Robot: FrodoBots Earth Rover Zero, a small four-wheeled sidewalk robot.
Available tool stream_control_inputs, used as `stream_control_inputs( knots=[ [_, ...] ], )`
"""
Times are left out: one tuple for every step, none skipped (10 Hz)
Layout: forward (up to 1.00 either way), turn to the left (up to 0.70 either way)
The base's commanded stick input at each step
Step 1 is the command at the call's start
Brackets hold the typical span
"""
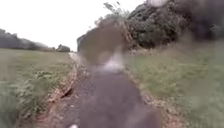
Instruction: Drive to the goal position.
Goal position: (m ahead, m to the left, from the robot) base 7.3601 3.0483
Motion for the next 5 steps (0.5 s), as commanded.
stream_control_inputs(
  knots=[
    [0.85,0.0],
    [0.85,0.0],
    [0.85,0.0],
    [0.85,0.0],
    [0.85,0.18]
  ],
)
